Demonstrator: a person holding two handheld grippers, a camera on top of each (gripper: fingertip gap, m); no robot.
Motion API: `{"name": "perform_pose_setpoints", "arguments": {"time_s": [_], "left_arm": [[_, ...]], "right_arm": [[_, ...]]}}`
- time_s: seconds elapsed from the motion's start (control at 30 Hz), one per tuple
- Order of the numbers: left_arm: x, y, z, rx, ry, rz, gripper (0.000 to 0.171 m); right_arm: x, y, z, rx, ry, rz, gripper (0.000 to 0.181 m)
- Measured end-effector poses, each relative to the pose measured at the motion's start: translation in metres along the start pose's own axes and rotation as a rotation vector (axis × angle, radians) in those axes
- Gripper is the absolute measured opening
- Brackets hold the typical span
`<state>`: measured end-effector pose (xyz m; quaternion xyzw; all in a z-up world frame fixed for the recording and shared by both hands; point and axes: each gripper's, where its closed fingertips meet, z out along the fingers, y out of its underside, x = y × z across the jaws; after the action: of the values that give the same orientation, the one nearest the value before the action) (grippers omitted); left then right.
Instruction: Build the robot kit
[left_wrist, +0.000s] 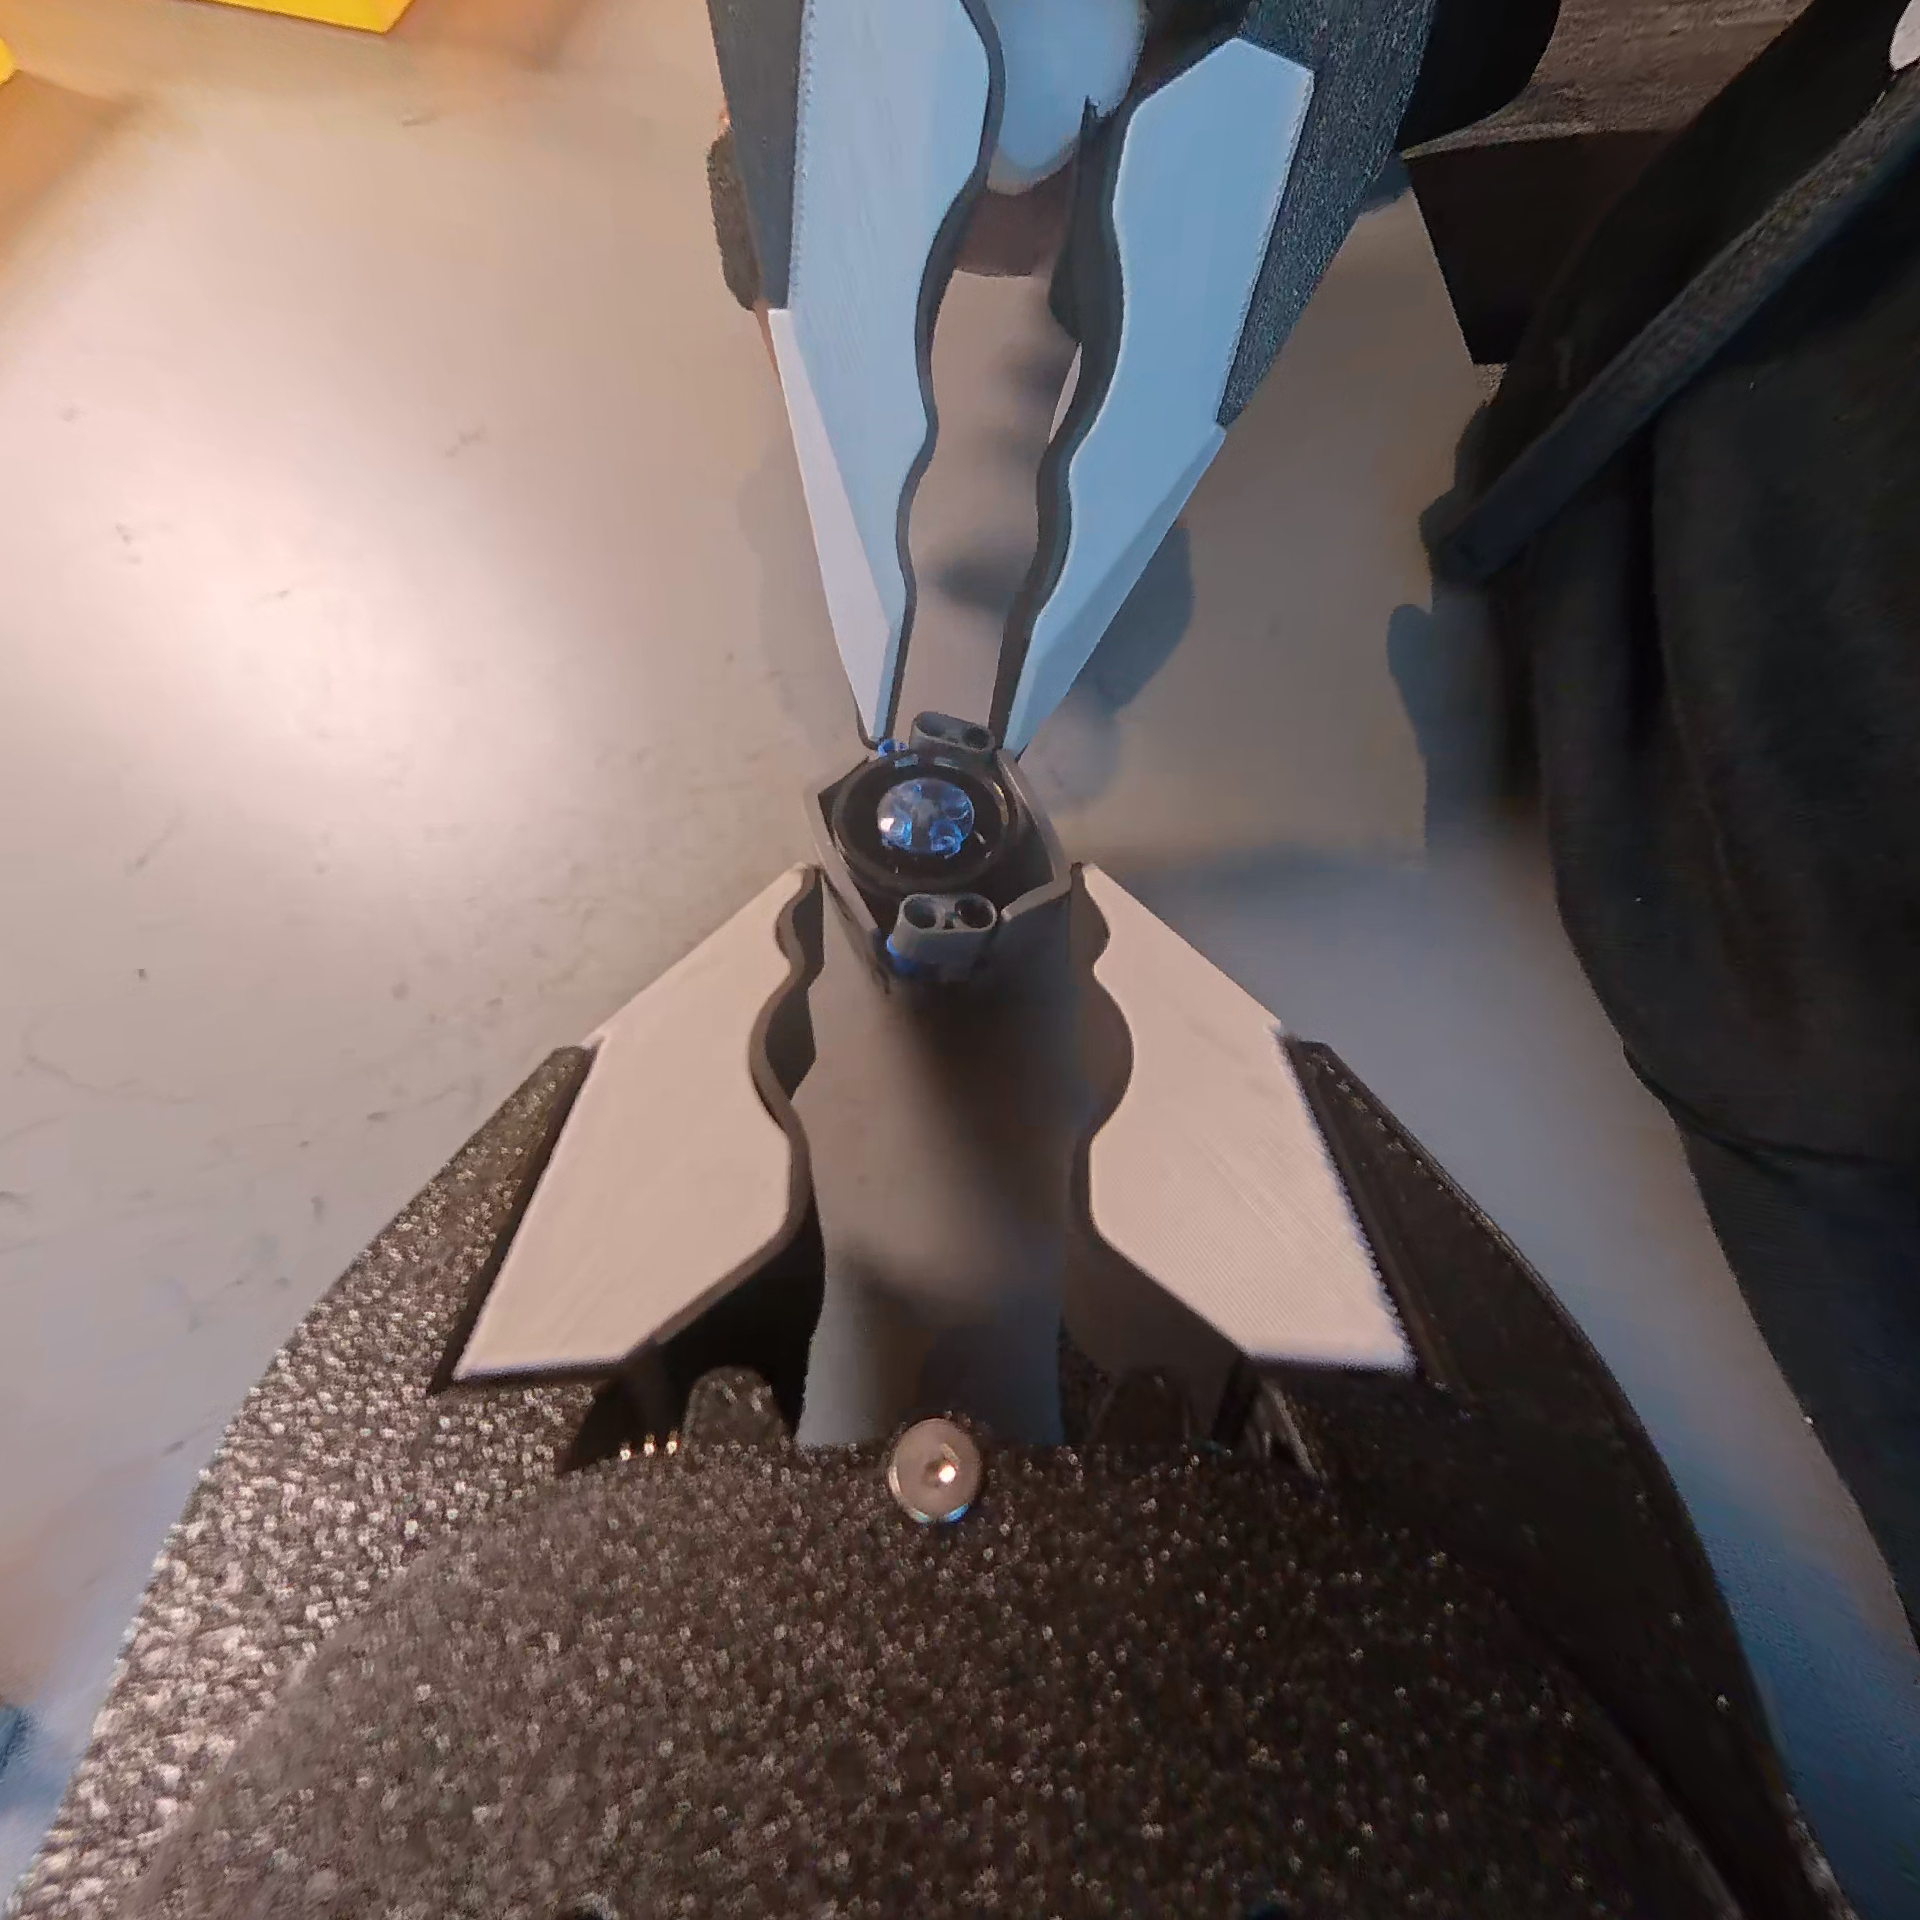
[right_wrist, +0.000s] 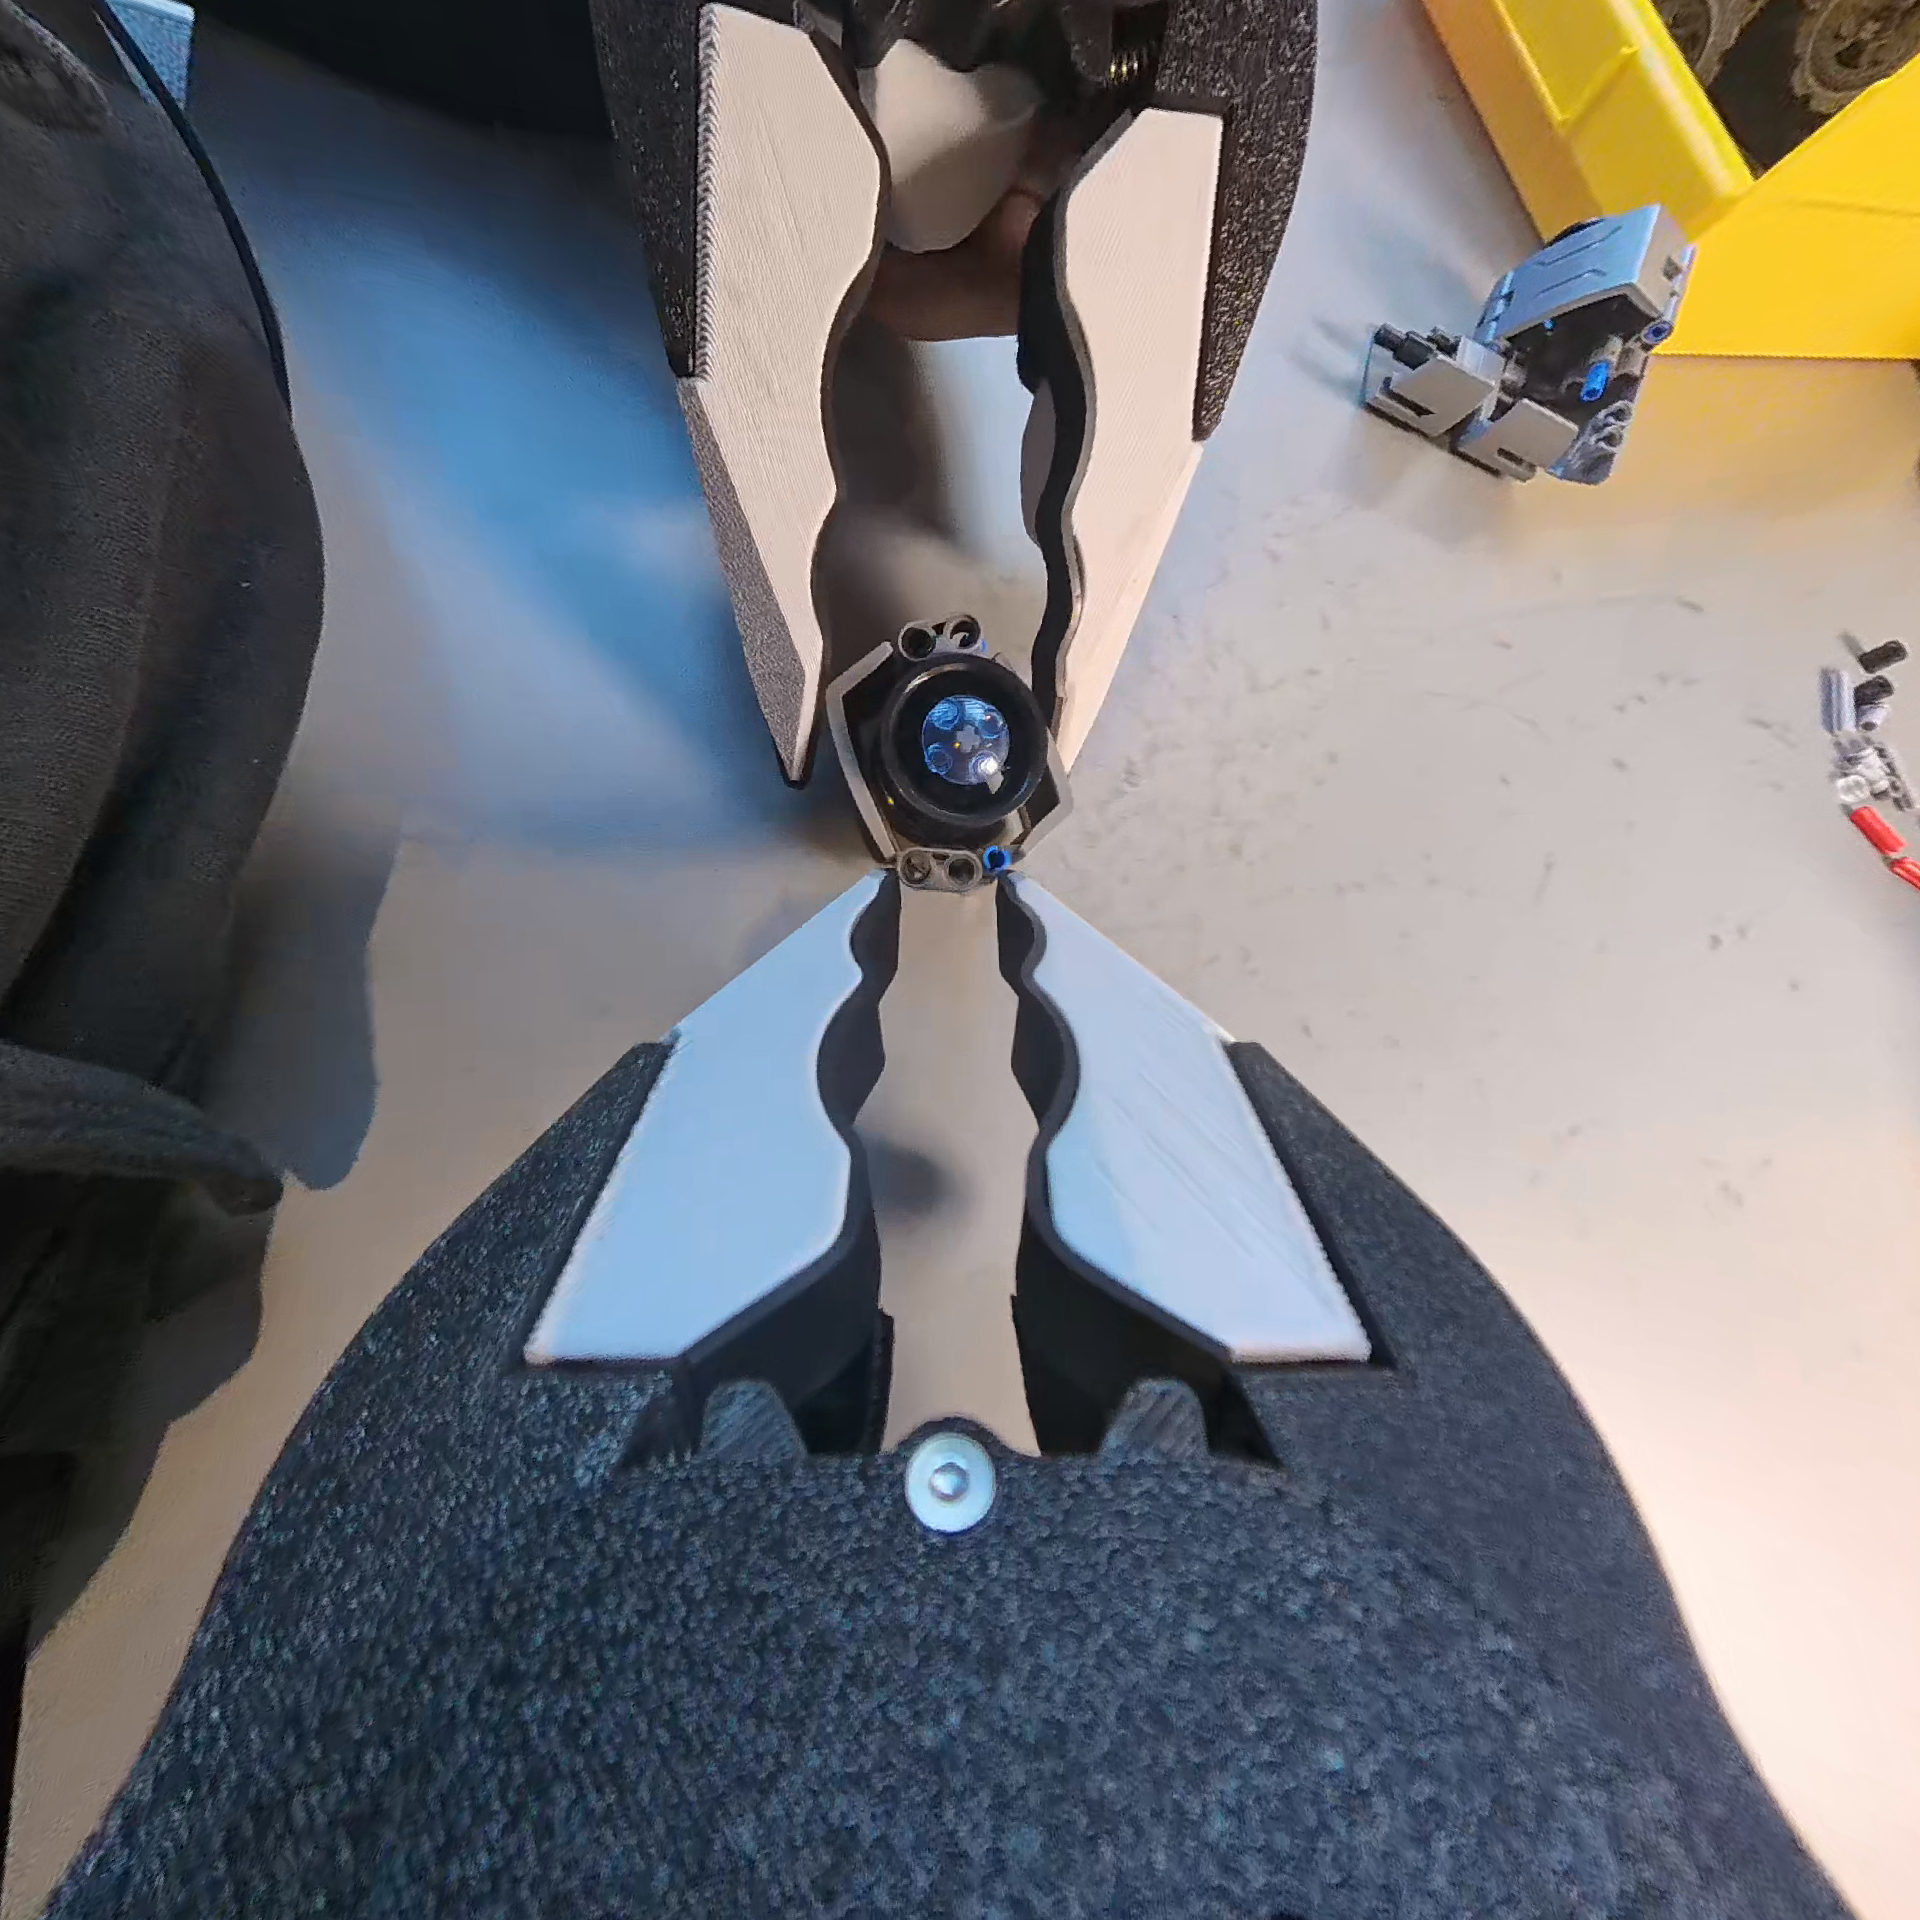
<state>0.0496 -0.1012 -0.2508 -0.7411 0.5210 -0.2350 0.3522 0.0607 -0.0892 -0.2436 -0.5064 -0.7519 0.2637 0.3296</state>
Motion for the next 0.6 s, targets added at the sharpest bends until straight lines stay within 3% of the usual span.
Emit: {"name": "perform_pose_setpoints", "arguments": {"time_s": [0.6], "left_arm": [[-0.003,0.001,-0.016,0.011,-0.165,0.049,0.030]], "right_arm": [[-0.005,0.000,-0.008,0.015,0.006,0.020,0.008]]}}
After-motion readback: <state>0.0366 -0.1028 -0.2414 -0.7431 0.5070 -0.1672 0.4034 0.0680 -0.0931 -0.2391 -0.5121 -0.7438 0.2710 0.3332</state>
